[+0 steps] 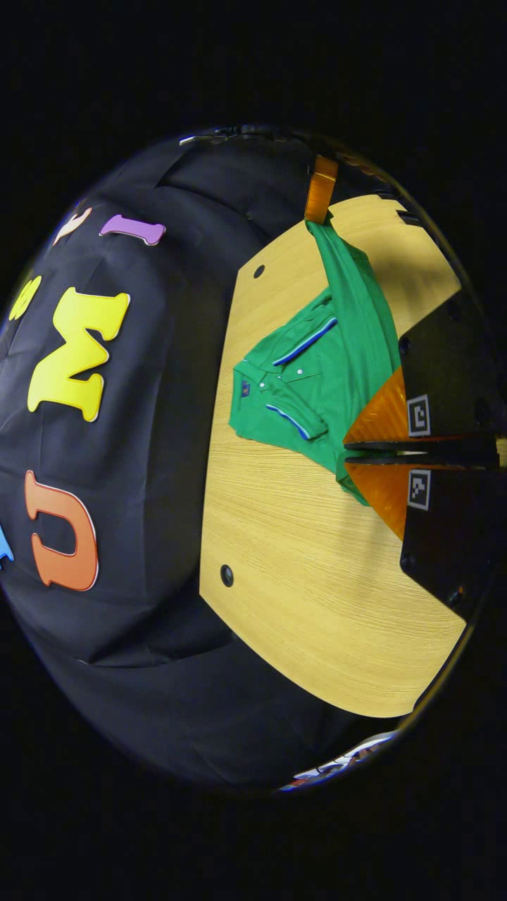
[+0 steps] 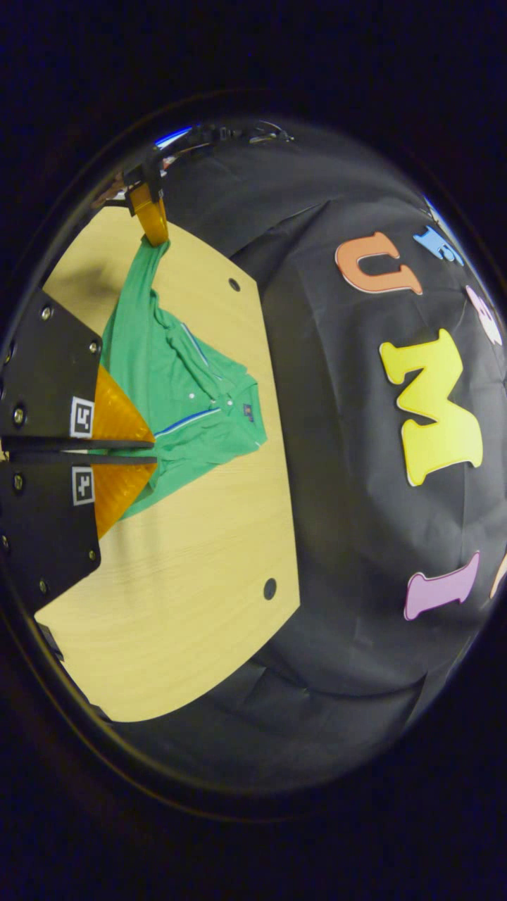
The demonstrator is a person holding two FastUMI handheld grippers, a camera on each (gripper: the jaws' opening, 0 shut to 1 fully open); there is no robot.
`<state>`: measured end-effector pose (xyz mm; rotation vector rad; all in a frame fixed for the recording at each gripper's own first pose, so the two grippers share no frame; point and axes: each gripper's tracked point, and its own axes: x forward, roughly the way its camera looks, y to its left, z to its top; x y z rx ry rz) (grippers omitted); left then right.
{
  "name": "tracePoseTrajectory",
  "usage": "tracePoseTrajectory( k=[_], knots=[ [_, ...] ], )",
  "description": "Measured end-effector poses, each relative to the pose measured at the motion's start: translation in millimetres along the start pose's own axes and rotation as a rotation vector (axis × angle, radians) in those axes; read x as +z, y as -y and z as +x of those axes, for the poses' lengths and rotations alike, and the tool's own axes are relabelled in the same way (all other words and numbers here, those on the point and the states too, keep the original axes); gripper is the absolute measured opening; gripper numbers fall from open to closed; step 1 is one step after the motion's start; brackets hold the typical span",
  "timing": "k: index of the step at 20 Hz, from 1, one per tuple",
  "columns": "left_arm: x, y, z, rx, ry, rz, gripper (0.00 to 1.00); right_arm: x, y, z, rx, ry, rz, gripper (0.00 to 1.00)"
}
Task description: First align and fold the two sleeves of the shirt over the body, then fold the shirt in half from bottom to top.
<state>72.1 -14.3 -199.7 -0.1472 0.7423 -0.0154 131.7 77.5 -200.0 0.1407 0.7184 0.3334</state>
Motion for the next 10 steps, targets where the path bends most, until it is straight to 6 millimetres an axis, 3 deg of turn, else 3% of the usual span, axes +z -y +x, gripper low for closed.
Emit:
tracePoseTrajectory(
  k=[4, 10],
  knots=[
    [27.9, -0.6, 17.9, 0.004, 0.022, -0.015, 0.03, 35.4, -2.1, 17.5, 0.02, 0.038, -0.015, 0.01],
    [61.3, -2.3, 63.7, 0.025, 0.058, -0.007, 0.03, 76.6, -0.4, 62.0, 0.034, 0.083, -0.04, 0.01]
  ],
)
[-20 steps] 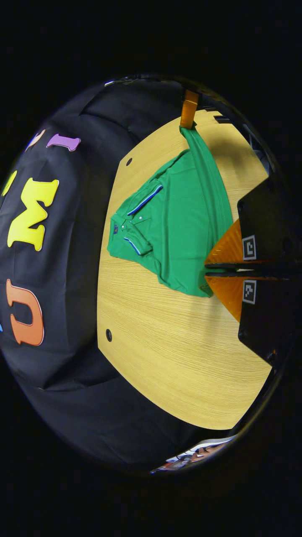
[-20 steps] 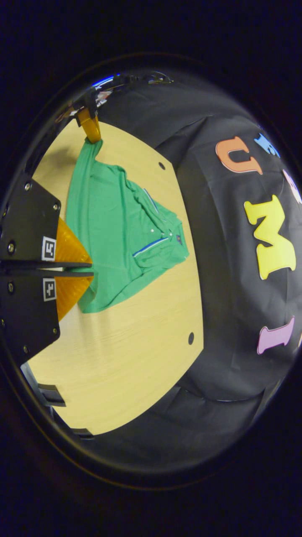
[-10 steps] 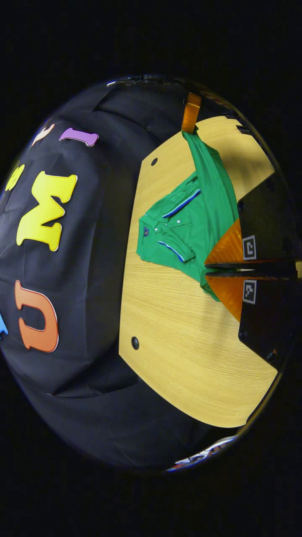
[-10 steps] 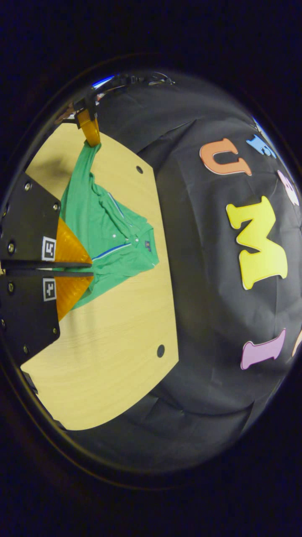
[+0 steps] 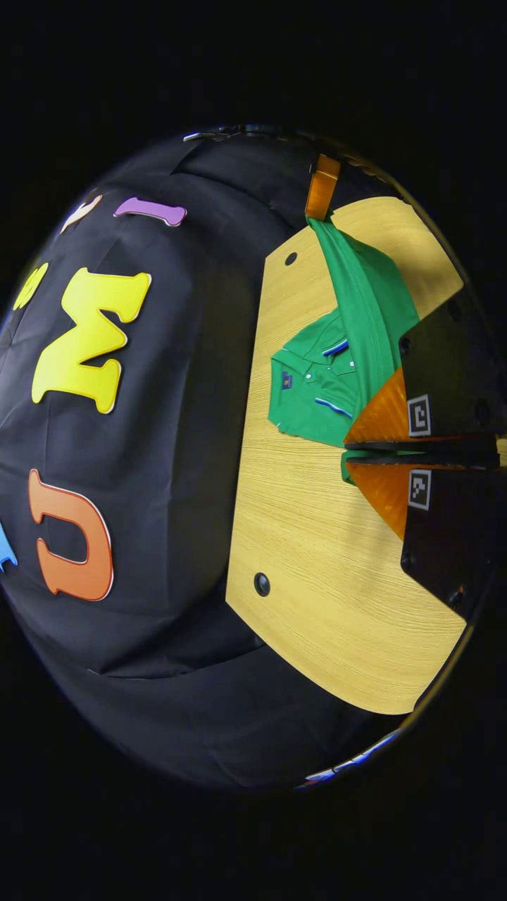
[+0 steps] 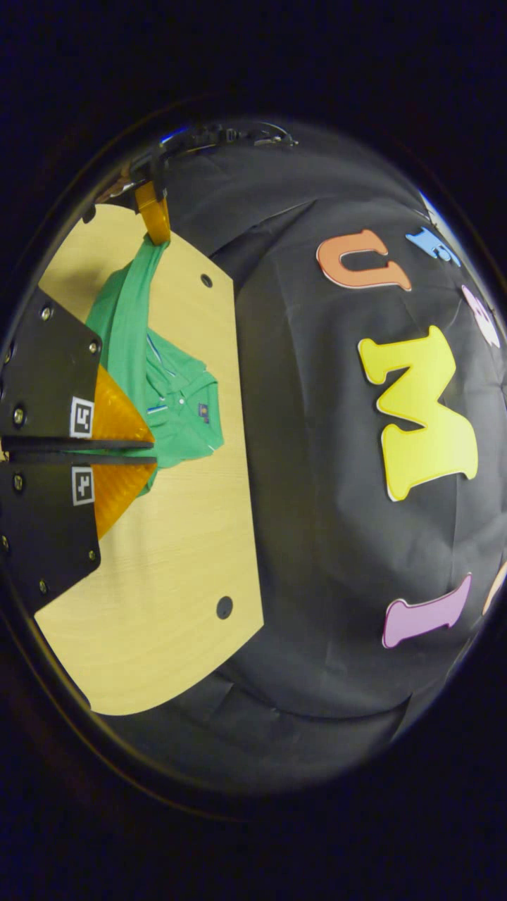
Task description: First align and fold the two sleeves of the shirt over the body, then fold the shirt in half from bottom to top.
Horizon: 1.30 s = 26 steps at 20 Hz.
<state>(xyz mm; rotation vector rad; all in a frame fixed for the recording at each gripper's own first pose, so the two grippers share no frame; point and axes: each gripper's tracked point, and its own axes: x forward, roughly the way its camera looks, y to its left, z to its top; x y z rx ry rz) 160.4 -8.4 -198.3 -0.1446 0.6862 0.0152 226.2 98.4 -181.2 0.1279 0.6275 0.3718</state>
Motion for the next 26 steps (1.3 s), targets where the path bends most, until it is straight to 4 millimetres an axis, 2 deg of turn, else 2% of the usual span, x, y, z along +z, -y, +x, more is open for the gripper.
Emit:
tracePoseTrajectory(
  k=[3, 10, 11, 13, 15, 21, 23, 26],
  knots=[
    [24.8, 1.6, 22.2, -0.005, 0.022, -0.022, 0.03, 22.6, 5.1, 23.2, 0.004, 0.022, 0.01, 0.01],
    [93.6, 2.7, 77.5, -0.001, 0.123, -0.013, 0.03, 96.7, 17.3, 68.9, 0.025, 0.116, -0.004, 0.01],
    [101.4, 3.2, 87.7, 0.0, 0.136, -0.008, 0.03, 102.7, 12.4, 81.3, 0.026, 0.124, -0.006, 0.01],
    [105.0, 0.8, 111.0, 0.008, 0.149, 0.0, 0.03, 108.3, 13.3, 105.2, 0.031, 0.131, -0.004, 0.0],
    [95.6, -1.5, 139.1, 0.014, 0.132, -0.016, 0.03, 103.2, 16.1, 132.7, 0.029, 0.123, -0.001, 0.0],
    [40.8, -14.0, 221.2, 0.029, 0.043, -0.026, 0.04, 52.8, 30.2, 214.8, 0.022, 0.058, -0.005, 0.0],
    [22.5, -15.1, 240.2, 0.036, 0.009, -0.012, 0.03, 36.5, 34.4, 233.4, 0.008, 0.034, -0.031, 0.0],
    [6.4, -16.1, 256.2, 0.052, -0.023, 0.009, 0.03, 14.2, 34.5, 252.1, 0.005, -0.002, -0.039, 0.01]
  ],
)
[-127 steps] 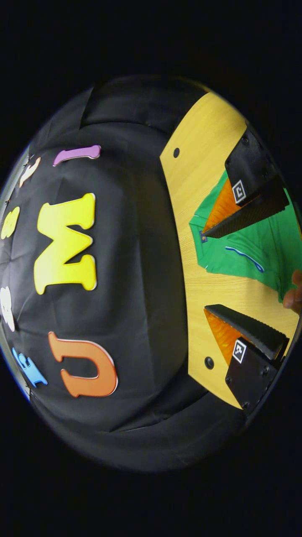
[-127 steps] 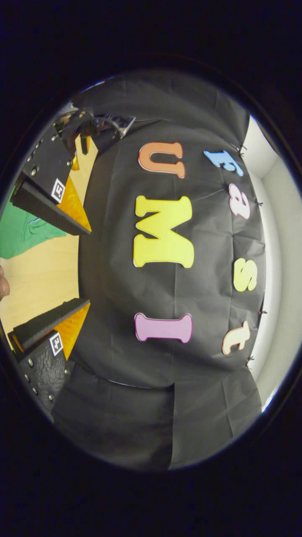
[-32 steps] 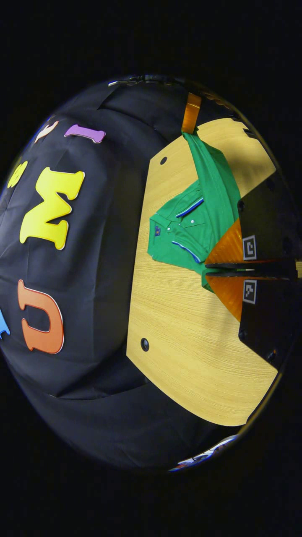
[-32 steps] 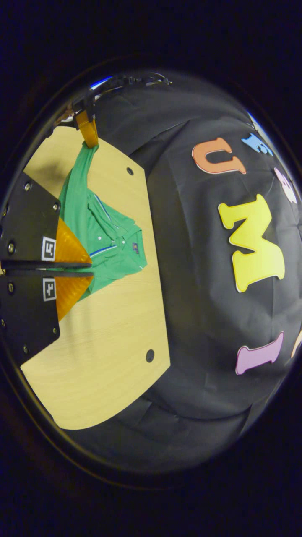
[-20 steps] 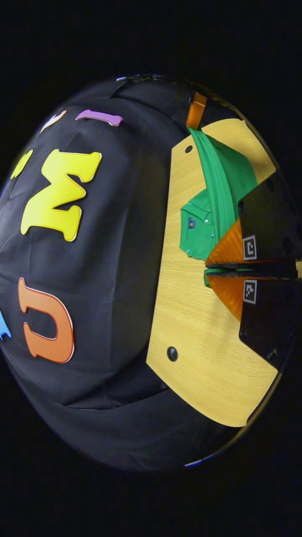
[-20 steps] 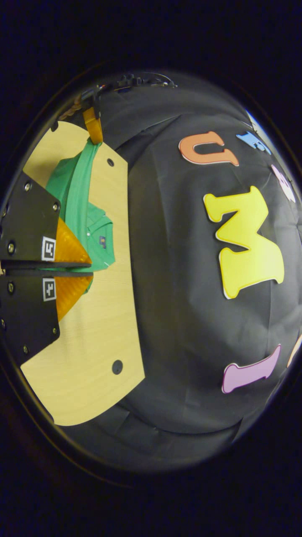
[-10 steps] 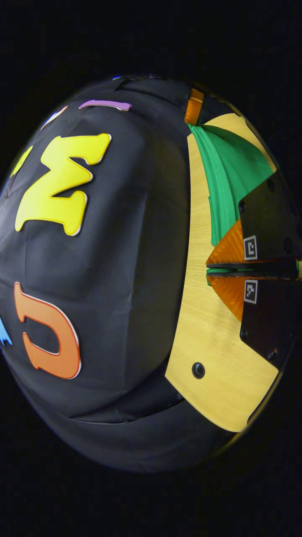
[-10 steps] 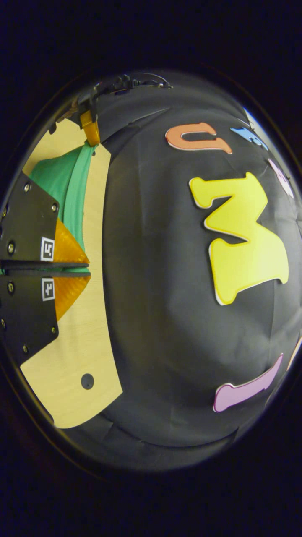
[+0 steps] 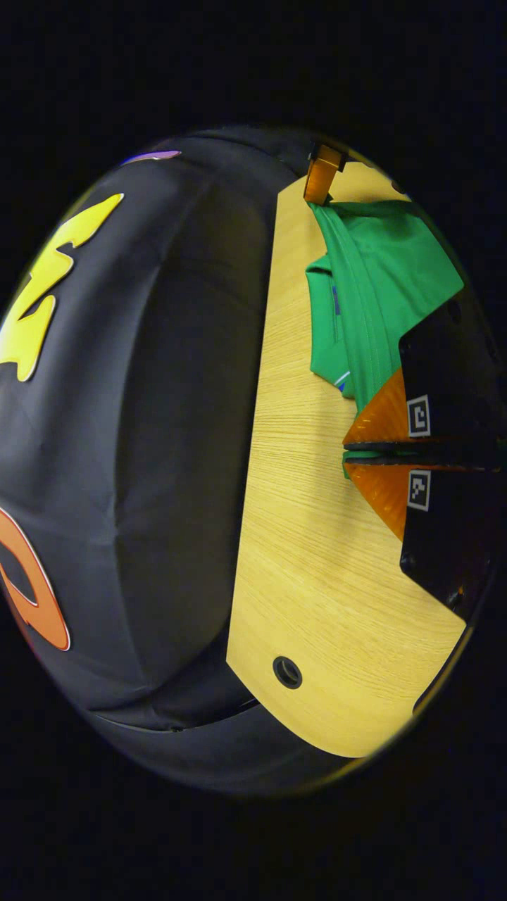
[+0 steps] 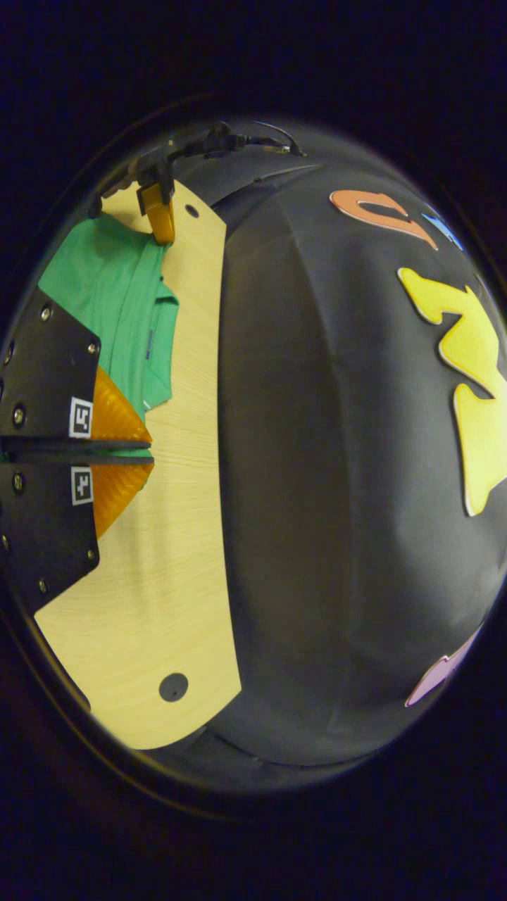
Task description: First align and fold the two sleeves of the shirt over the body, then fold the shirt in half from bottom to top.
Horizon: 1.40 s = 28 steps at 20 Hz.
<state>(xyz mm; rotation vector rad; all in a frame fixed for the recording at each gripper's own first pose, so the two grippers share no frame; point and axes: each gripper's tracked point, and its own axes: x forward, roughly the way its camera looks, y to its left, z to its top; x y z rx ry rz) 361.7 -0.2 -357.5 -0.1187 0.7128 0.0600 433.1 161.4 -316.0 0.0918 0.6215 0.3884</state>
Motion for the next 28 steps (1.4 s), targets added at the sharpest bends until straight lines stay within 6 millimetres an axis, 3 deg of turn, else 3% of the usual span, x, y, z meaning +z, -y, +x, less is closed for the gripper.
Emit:
tracePoseTrajectory(
  k=[4, 5, 6, 7, 8, 9, 11, 16, 23, 25, 28],
  knots=[
    [-6.1, 2.2, 7.5, -0.008, -0.01, 0.015, 0.04, -8.5, 7.2, 12.3, -0.028, -0.006, 0.006, 0.0],
    [-1.6, -5.8, 6.0, 0.04, 0.006, 0.037, 0.04, -11.2, 5.9, 16.0, -0.024, -0.005, 0.008, 0.01],
    [-1.1, -4.3, 10.8, 0.045, 0.014, 0.041, 0.36, -15.8, 5.8, 18.4, -0.02, -0.028, 0.009, 0.04],
    [2.1, -2.7, 19.8, 0.053, 0.02, 0.044, 0.68, -24.7, 3.7, 17.3, -0.013, -0.048, 0.012, 0.35],
    [-1.5, -3.4, 10.9, 0.062, 0.02, 0.046, 1.0, -25.2, 8.4, 1.7, -0.028, -0.049, 0.001, 0.66],
    [-1.3, -2.7, 8.1, 0.061, 0.022, 0.043, 1.0, -27.8, 8.0, 13.3, -0.04, -0.05, -0.011, 0.96],
    [1.0, -4.6, 1.0, 0.064, 0.027, 0.044, 1.0, -21.8, 4.7, 4.3, -0.045, -0.028, -0.013, 0.98],
    [18.7, 4.6, -45.9, 0.037, 0.083, 0.076, 1.0, 18.8, -4.9, -36.3, -0.057, 0.082, -0.046, 0.97],
    [81.7, 37.7, -146.8, -0.027, 0.292, 0.138, 1.0, 61.9, -42.8, -141.8, -0.039, 0.249, -0.133, 0.96],
    [96.5, 44.1, -185.7, -0.032, 0.355, 0.167, 1.0, 79.9, -41.8, -189.4, -0.037, 0.306, -0.144, 0.96],
    [115.0, 50.0, -249.7, -0.063, 0.445, 0.166, 1.0, 102.3, -56.2, -251.1, -0.039, 0.399, -0.149, 0.97]
  ],
)
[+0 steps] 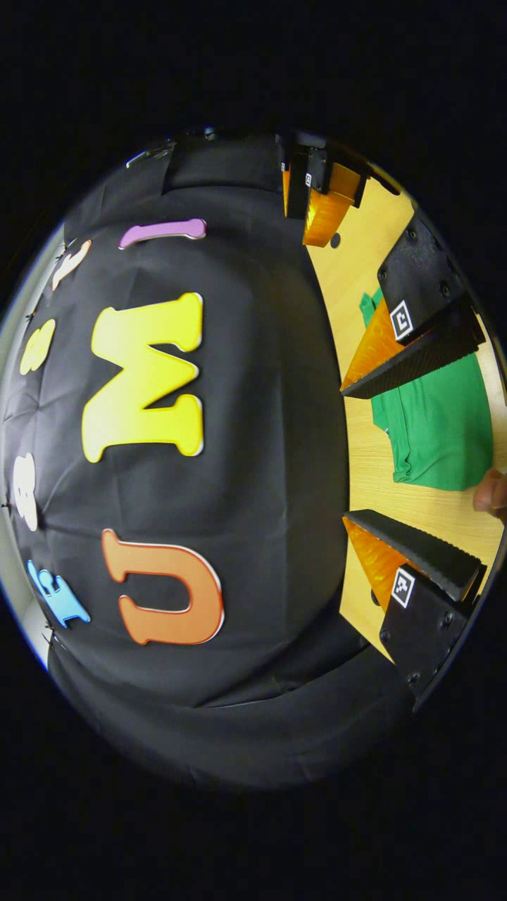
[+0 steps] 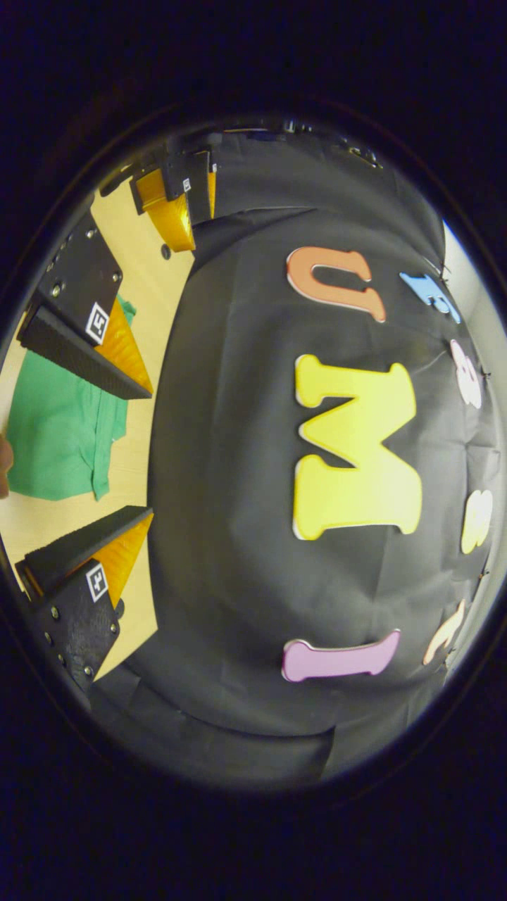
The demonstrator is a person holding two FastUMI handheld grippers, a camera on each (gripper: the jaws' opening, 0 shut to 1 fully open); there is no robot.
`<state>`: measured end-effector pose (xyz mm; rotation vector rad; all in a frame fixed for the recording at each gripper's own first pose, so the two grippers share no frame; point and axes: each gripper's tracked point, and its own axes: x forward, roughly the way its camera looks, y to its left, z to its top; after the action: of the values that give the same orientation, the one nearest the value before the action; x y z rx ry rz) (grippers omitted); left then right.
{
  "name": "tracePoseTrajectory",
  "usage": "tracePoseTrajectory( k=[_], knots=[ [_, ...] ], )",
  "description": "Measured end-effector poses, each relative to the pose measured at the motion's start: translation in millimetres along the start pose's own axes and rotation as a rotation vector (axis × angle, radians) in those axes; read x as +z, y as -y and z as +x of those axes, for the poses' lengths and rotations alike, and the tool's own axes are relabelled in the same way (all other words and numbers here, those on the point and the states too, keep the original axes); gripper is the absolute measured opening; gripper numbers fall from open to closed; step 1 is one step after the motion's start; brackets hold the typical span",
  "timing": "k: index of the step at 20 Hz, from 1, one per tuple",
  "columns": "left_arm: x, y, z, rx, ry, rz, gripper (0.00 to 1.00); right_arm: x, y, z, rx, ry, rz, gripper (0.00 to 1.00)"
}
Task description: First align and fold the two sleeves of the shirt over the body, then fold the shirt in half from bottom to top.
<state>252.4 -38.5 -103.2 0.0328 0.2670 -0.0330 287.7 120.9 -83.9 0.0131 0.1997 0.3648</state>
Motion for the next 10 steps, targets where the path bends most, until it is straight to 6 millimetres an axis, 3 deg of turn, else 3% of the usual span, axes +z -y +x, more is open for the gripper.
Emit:
tracePoseTrajectory(
  k=[4, 5, 10],
  knots=[
    [40.7, -3.9, -68.9, -0.008, 0.105, 0.017, 1.0, 39.8, -9.8, -71.4, -0.013, 0.092, -0.009, 0.96],
    [45.6, -4.9, -84.3, -0.009, 0.118, 0.014, 1.0, 50.0, -26.2, -89.7, -0.015, 0.106, -0.016, 0.96],
    [54.1, -5.0, -158.6, -0.027, 0.167, -0.017, 1.0, 62.6, -51.6, -162.1, 0.0, 0.15, -0.009, 0.96]
  ],
)
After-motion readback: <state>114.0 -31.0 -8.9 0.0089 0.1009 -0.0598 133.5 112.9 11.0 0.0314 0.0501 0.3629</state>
